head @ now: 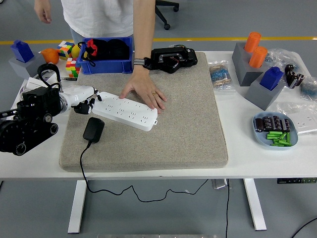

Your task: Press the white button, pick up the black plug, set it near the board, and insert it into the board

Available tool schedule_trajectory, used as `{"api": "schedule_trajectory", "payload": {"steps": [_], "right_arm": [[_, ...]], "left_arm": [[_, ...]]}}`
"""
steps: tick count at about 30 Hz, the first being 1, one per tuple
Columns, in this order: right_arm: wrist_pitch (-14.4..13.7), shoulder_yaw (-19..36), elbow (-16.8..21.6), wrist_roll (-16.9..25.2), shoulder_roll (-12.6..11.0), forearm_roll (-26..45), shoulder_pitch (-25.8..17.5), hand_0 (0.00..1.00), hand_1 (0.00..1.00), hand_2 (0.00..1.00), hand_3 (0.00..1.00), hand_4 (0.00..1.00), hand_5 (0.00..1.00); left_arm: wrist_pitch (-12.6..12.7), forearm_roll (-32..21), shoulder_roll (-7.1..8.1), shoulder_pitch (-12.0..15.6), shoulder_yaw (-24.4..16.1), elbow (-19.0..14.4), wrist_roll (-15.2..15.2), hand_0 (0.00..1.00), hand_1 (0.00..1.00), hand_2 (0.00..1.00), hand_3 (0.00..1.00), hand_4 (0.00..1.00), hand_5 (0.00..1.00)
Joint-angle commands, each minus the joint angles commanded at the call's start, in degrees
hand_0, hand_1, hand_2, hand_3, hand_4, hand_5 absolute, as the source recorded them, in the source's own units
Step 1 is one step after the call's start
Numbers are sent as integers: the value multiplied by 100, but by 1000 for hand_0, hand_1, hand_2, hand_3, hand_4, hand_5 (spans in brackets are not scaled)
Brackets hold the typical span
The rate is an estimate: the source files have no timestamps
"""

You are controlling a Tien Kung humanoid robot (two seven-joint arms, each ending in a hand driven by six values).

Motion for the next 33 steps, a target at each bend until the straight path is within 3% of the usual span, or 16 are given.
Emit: {"api": "schedule_trajectory", "payload": {"steps": [20, 26, 33], "right_arm": [[2, -9, -6, 1, 9, 10, -16, 740, 688, 680, 629, 676, 393], [2, 21, -11, -1, 20, 0, -37, 740, 688, 679, 629, 676, 393], [2, 27, -4, 4, 39, -1, -50, 740, 688, 680, 630, 676, 393]], "left_arm": [[-41, -1, -138, -113, 318, 90, 63, 73, 2, 87, 731, 2, 2], [-13, 225, -41, -61, -209, -182, 71, 72, 2, 87, 732, 2, 2], [-31, 402, 156, 182, -1027, -742, 135, 81, 2, 96, 727, 2, 2]]}}
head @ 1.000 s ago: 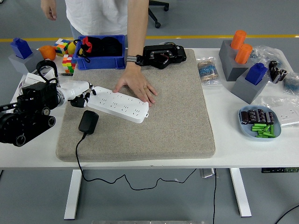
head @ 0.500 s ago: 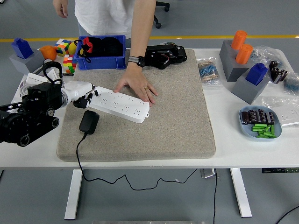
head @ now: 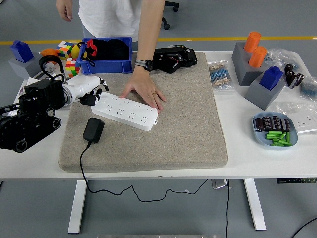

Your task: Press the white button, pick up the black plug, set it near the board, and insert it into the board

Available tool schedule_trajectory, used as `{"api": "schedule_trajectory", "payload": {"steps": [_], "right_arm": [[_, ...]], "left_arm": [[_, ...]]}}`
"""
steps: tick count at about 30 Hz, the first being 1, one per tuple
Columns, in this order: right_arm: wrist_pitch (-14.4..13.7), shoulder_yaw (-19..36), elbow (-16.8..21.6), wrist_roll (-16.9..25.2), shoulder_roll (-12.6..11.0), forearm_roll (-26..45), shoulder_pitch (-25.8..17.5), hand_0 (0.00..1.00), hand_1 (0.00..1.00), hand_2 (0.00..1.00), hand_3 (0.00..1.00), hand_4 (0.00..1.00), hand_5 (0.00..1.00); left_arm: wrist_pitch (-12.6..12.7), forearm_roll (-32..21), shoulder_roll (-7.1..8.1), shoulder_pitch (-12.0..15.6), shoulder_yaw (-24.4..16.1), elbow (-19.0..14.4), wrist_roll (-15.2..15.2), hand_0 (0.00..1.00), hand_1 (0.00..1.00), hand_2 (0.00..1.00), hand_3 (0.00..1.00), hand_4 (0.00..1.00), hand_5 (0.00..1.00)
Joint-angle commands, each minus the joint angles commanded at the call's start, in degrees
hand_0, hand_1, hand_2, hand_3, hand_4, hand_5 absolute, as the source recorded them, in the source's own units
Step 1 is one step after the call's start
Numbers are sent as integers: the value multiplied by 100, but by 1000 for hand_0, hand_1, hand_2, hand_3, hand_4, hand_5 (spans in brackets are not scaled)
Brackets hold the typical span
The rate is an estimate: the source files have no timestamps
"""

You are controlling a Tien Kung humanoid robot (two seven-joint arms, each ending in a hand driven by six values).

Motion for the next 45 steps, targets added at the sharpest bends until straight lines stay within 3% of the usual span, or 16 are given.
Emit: {"api": "schedule_trajectory", "payload": {"steps": [3, 4, 9, 10, 15, 16, 21, 22, 28, 33, 34, 39, 40, 45], "right_arm": [[0, 4, -1, 0, 7, -5, -8, 740, 688, 680, 630, 676, 393], [0, 2, -2, -1, 7, -6, -13, 740, 688, 679, 629, 676, 392], [-2, 21, -1, 0, 10, -18, -22, 740, 688, 679, 629, 676, 392], [-1, 26, -1, 1, 15, -18, -25, 741, 688, 679, 628, 676, 392], [2, 45, -1, 1, 38, -29, -41, 741, 688, 679, 628, 676, 392], [4, 47, -1, -1, 41, -33, -43, 740, 687, 679, 629, 676, 392], [4, 47, 4, 2, 55, -49, -60, 740, 687, 679, 629, 676, 392], [5, 42, 5, 1, 56, -51, -62, 740, 688, 679, 628, 676, 392], [2, 34, 15, 5, 57, -57, -70, 740, 688, 680, 628, 676, 392], [1, 27, 17, 6, 62, -58, -70, 740, 688, 680, 628, 676, 392], [2, 28, 18, 6, 64, -58, -70, 739, 688, 680, 628, 676, 393], [2, 33, 17, 5, 67, -57, -74, 739, 688, 680, 628, 676, 393], [3, 31, 17, 4, 67, -57, -76, 740, 688, 679, 628, 675, 393], [2, 23, 13, 3, 68, -59, -78, 740, 688, 679, 628, 675, 393]], "left_arm": [[-40, 50, 84, 185, -338, -238, 20, 81, 2, 96, 727, 2, 2], [-46, 44, 132, 290, -469, -361, 52, 218, 208, 361, 696, 467, 2], [-63, 153, 323, 821, -1025, -942, 271, 218, 208, 361, 696, 467, 2], [-3, 171, 365, 986, -1169, -1089, 238, 337, 505, 569, 791, 723, 2], [231, 327, 453, 1681, -1761, -1656, 201, 337, 505, 569, 791, 723, 2], [258, 345, 454, 1786, -1853, -1739, 204, 799, 870, 887, 947, 975, 383], [427, 611, 368, 2498, -2437, -2141, 291, 799, 870, 887, 947, 975, 383], [461, 689, 341, 2610, -2508, -2172, 306, 860, 924, 950, 981, 998, 479], [654, 1165, 193, 3082, -2721, -2331, 380, 847, 913, 927, 980, 998, 471], [801, 1588, 38, 3357, -2819, -2406, 478, 847, 913, 927, 980, 998, 471], [805, 1643, 18, 3394, -2831, -2419, 508, 750, 805, 814, 914, 998, 487], [882, 1946, -86, 3529, -2879, -2356, 560, 750, 805, 814, 914, 998, 487], [929, 2010, -103, 3539, -2873, -2308, 552, 555, 676, 694, 813, 998, 387], [1078, 2114, -137, 3562, -2813, -2083, 478, 555, 676, 694, 813, 998, 387]]}}
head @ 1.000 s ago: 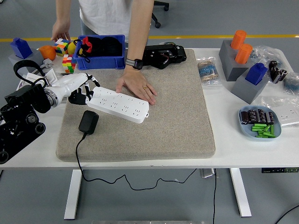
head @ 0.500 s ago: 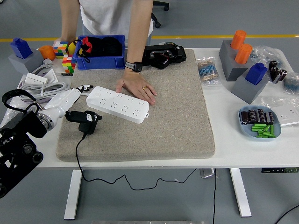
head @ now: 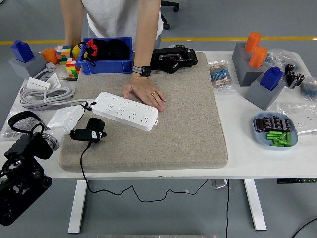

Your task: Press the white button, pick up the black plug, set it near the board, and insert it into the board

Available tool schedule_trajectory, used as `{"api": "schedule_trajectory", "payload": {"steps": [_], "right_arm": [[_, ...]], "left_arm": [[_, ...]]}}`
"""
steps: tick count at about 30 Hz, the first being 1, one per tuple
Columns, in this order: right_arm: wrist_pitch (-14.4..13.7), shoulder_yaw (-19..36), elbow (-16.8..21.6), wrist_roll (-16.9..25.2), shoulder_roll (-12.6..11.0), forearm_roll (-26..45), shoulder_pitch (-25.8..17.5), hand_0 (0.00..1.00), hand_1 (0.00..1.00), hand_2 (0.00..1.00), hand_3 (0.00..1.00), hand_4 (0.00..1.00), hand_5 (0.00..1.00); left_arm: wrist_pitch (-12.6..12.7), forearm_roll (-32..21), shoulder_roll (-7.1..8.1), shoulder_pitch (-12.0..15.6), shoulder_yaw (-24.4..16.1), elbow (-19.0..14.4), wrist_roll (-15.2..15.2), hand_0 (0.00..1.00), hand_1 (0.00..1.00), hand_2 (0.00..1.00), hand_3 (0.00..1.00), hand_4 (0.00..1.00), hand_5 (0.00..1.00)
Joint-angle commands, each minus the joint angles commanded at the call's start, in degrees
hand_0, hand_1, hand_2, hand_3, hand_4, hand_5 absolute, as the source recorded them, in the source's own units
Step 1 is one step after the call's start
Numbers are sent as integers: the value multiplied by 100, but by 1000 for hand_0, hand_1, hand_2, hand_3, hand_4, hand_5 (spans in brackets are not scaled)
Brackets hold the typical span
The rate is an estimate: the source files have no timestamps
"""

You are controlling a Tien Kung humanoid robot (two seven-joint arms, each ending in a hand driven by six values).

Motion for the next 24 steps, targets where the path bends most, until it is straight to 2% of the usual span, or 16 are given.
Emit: {"api": "schedule_trajectory", "payload": {"steps": [1, 2, 7, 8, 13, 14, 19, 20, 24], "right_arm": [[-1, -2, 2, 2, 3, 5, 0, 740, 688, 679, 628, 675, 393], [0, -6, 3, 2, 4, 8, 0, 740, 688, 680, 628, 675, 393], [0, -20, 3, 2, 6, 12, -3, 740, 688, 680, 628, 675, 393], [0, -23, 2, 2, 5, 12, -5, 740, 688, 679, 628, 676, 393], [-2, -28, -1, 2, 2, 12, -4, 740, 688, 679, 628, 676, 393], [-3, -25, -1, 2, 3, 9, -3, 740, 688, 679, 628, 675, 393], [-4, -23, 7, 5, 5, 14, 8, 740, 688, 679, 628, 675, 393], [-3, -25, 7, 4, 5, 14, 8, 740, 687, 679, 627, 675, 392], [-3, -30, 3, 2, 2, 13, 4, 740, 687, 679, 627, 675, 392]], "left_arm": [[23, 25, -6, 2, 1, 44, -19, 555, 676, 694, 813, 998, 387], [40, 42, -12, 2, -2, 77, -33, 432, 602, 630, 782, 998, 230], [-18, 54, -38, -16, 20, 189, 26, 432, 602, 630, 782, 998, 230], [-26, 50, -41, -17, 32, 198, 39, 405, 582, 613, 771, 991, 216], [14, 59, -60, -45, 98, 245, 13, 405, 582, 613, 771, 991, 216], [23, 87, -63, -52, 111, 254, -5, 360, 546, 569, 721, 988, 210], [110, 63, -78, -97, 178, 300, -114, 360, 546, 569, 721, 988, 210], [126, 48, -80, -102, 186, 300, -131, 329, 489, 527, 668, 969, 187], [127, -30, -87, -116, 215, 280, -147, 329, 489, 527, 668, 969, 187]]}}
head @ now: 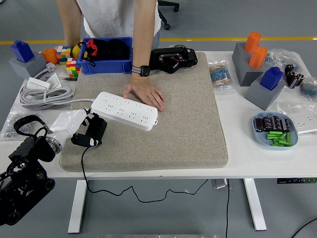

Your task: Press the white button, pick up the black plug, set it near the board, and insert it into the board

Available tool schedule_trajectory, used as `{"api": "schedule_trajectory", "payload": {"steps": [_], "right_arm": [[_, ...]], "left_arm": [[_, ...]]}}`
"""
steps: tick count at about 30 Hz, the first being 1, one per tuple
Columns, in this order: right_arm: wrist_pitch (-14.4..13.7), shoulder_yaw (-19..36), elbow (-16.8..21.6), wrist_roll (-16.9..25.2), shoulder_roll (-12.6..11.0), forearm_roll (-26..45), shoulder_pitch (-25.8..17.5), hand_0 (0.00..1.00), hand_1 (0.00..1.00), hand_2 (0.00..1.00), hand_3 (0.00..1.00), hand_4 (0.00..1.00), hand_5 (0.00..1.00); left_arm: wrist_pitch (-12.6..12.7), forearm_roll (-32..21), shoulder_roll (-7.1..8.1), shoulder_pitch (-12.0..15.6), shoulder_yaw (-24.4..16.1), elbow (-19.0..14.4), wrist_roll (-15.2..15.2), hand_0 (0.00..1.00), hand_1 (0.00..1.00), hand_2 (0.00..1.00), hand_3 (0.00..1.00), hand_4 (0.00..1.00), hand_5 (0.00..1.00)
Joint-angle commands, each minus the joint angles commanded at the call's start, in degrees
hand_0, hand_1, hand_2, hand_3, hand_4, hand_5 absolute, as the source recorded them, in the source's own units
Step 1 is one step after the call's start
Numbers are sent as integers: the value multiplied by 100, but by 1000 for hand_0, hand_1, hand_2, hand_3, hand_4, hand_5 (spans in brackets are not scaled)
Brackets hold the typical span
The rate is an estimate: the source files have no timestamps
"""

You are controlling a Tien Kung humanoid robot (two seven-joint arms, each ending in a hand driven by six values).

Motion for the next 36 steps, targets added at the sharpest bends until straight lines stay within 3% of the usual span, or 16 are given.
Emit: {"api": "schedule_trajectory", "payload": {"steps": [7, 8, 13, 14, 19, 20, 25, 26, 36], "right_arm": [[3, -5, -2, -1, 3, -4, -4, 740, 687, 679, 627, 676, 392], [3, -6, -2, -1, 3, -5, -4, 741, 688, 679, 627, 676, 392], [4, -16, 0, -1, -1, -5, -5, 741, 688, 679, 627, 676, 392], [3, -12, 0, 1, 0, -4, -4, 740, 688, 678, 626, 676, 391], [0, -1, 0, 0, 0, -7, 0, 740, 688, 678, 626, 676, 391], [0, -1, 2, 1, -1, -5, 2, 740, 687, 678, 626, 676, 391], [1, -4, 3, -1, 0, -8, 2, 740, 687, 678, 626, 676, 391], [1, -5, 1, -1, 1, -8, 2, 740, 687, 678, 625, 676, 391], [2, -13, -2, -1, -1, -7, -6, 741, 687, 678, 626, 675, 390]], "left_arm": [[-112, -41, -23, -34, 39, -7, 77, 317, 479, 530, 694, 965, 191], [-111, -41, -25, -38, 41, 0, 73, 318, 525, 603, 740, 972, 223], [71, -41, -26, -43, 57, 34, -104, 318, 525, 603, 740, 972, 223], [104, -21, -27, -43, 59, 37, -133, 271, 383, 467, 607, 969, 190], [193, -39, -25, -49, 57, 50, -283, 271, 383, 467, 607, 969, 190], [189, -62, -25, -51, 56, 53, -301, 241, 283, 370, 558, 856, 2], [154, -194, -21, -58, 47, 59, -377, 241, 283, 370, 558, 856, 2], [151, -218, -18, -61, 48, 58, -392, 260, 277, 339, 559, 778, 2], [149, -318, -21, -234, 92, 118, -461, 268, 270, 330, 561, 764, 2]]}}
